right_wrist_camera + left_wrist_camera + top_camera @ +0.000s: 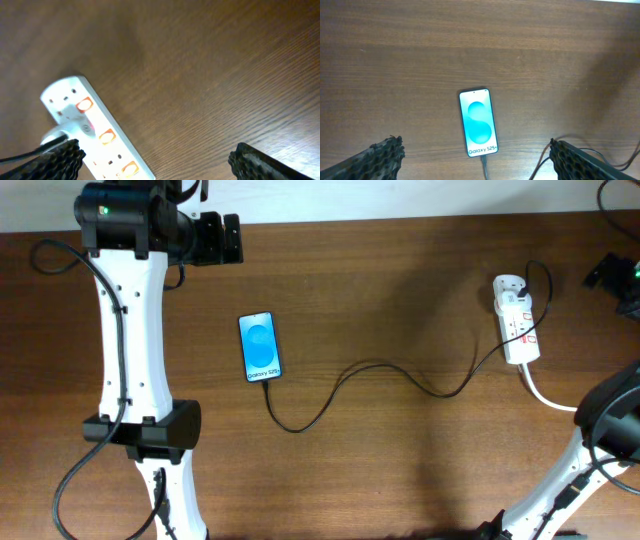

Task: Plug charger to phone and switch on socket

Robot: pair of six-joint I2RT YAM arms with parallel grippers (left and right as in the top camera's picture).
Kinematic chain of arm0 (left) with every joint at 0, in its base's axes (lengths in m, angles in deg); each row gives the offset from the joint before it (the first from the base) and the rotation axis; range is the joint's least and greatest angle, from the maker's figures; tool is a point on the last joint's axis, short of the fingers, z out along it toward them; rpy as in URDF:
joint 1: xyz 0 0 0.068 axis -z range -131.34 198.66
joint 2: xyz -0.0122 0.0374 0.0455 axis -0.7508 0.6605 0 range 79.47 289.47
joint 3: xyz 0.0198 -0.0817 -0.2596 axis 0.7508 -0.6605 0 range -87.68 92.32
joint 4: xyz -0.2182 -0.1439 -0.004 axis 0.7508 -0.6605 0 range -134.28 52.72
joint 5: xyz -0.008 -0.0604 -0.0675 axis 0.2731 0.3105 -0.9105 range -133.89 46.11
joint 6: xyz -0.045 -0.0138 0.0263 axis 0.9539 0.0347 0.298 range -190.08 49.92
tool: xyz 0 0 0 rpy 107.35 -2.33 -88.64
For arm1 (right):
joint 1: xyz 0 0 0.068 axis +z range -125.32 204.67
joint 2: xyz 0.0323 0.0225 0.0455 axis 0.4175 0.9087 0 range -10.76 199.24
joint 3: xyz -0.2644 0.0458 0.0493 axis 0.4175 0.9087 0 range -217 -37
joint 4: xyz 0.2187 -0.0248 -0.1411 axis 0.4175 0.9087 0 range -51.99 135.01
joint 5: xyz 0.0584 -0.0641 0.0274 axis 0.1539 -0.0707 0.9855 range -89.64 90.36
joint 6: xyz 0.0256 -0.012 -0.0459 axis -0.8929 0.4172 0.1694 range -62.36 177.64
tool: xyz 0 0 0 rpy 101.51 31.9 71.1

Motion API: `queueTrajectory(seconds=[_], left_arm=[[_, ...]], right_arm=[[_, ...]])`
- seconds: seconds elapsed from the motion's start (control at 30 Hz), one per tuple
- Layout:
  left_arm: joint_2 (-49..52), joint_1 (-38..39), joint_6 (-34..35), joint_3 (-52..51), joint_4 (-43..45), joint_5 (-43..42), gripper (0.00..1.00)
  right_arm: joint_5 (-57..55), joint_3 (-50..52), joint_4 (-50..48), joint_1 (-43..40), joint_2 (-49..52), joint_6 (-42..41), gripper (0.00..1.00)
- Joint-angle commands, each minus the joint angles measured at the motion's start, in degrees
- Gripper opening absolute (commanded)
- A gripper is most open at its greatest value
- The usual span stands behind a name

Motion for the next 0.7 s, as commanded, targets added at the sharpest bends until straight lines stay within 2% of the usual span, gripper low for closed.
queueTrajectory(seconds=[0.0,0.2,0.47,0.67], left_arm=[[-1.8,-0.4,0.1,0.5,-0.1,0.4,0.99],[-1.8,-0.4,0.1,0.5,-0.1,0.4,0.99],[-1.8,-0.4,0.1,0.5,-0.1,0.4,0.99],[-1.8,-0.4,0.1,0.5,-0.1,0.4,0.99]], right_arm=[[0.0,-6.4,4.0,1.6,-4.0,0.7,0.98],[5.0,-13.3,9.7,6.5,-11.4,1.0,0.98],[5.5,-13.3,17.4,21.6,-26.8,5.2,0.98],[5.5,-13.3,27.3,26.3,-34.2,6.7,0.98]])
